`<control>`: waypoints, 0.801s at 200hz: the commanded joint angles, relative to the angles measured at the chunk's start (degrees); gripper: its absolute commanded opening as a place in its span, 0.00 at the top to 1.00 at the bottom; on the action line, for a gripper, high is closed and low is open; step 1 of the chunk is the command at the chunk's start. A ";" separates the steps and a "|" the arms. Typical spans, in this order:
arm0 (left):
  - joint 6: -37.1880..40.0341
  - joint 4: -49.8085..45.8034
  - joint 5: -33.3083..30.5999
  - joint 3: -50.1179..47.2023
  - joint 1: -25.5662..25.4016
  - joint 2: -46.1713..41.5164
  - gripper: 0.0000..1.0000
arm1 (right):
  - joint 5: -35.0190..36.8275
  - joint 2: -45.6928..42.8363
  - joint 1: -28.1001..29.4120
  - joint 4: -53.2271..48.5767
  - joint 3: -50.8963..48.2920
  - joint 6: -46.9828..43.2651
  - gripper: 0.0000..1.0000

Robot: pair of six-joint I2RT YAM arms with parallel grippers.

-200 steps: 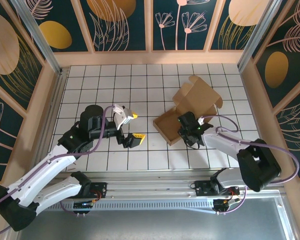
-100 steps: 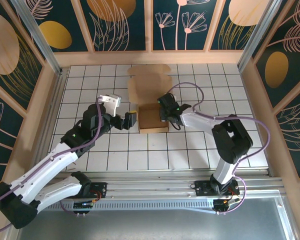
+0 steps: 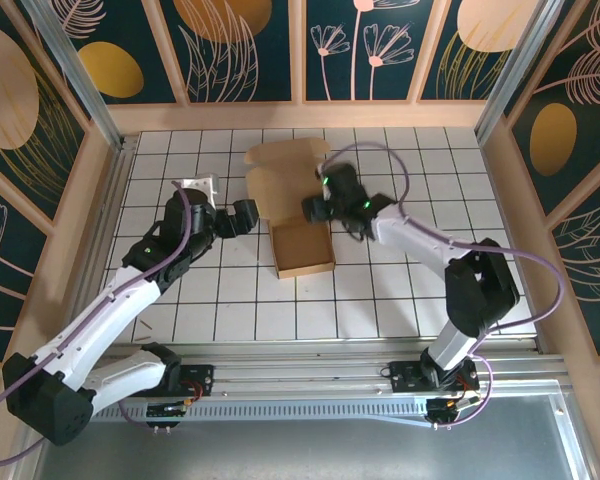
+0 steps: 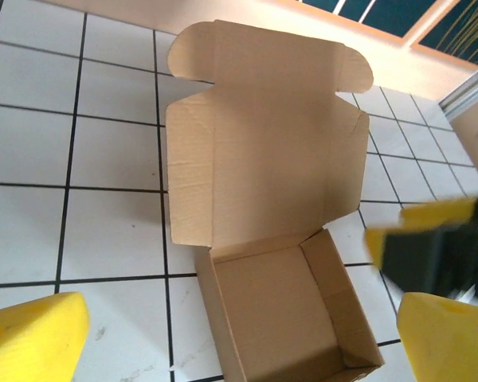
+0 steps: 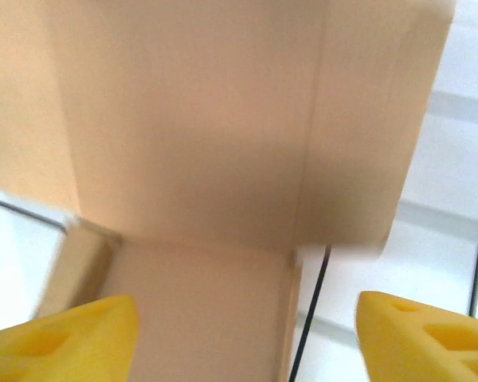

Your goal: Fold the paper box

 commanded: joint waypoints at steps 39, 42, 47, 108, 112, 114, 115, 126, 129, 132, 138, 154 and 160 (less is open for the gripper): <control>-5.04 0.19 13.85 0.87 0.98 0.88 0.01 | -35.37 27.78 -18.38 -16.41 45.49 -18.89 0.19; -5.00 0.31 14.30 0.82 0.96 0.84 0.01 | -35.90 29.52 -18.50 -17.60 48.03 -19.40 0.19; -5.00 0.37 15.13 0.58 0.98 0.77 0.01 | -36.59 32.24 -18.66 -19.33 52.03 -20.10 0.18; -5.48 -0.80 15.28 0.73 0.98 0.63 0.01 | -50.47 43.76 -18.20 -18.84 61.44 -20.18 0.02; -5.48 -0.73 15.23 0.64 1.02 0.72 0.01 | -51.05 43.68 -18.09 -18.63 60.93 -20.05 0.02; -5.44 -0.71 15.21 0.60 0.99 0.74 0.01 | -51.31 43.63 -18.06 -18.49 60.62 -19.98 0.03; -5.48 -0.71 15.20 0.62 0.98 0.79 0.01 | -51.47 43.56 -18.05 -18.40 60.45 -20.01 0.03; -5.58 -0.55 15.27 0.57 0.98 1.08 0.01 | -52.82 43.31 -18.02 -17.36 58.69 -19.52 0.08; -5.57 -0.47 15.30 0.60 0.98 1.16 0.01 | -53.01 43.19 -18.04 -17.08 58.23 -19.37 0.10; -5.54 -0.38 15.35 0.64 0.98 1.25 0.01 | -53.04 43.15 -18.07 -16.86 57.85 -19.25 0.13; -5.54 -0.27 15.31 0.58 0.98 1.43 0.01 | -53.04 43.00 -18.07 -16.64 57.13 -19.12 0.18; -5.85 -0.59 14.11 0.66 0.98 1.71 0.01 | -53.58 42.38 -18.14 -16.46 55.46 -19.07 0.38; -6.38 -1.15 13.02 0.81 0.98 1.81 0.01 | -53.29 41.95 -18.09 -16.55 55.02 -19.07 0.46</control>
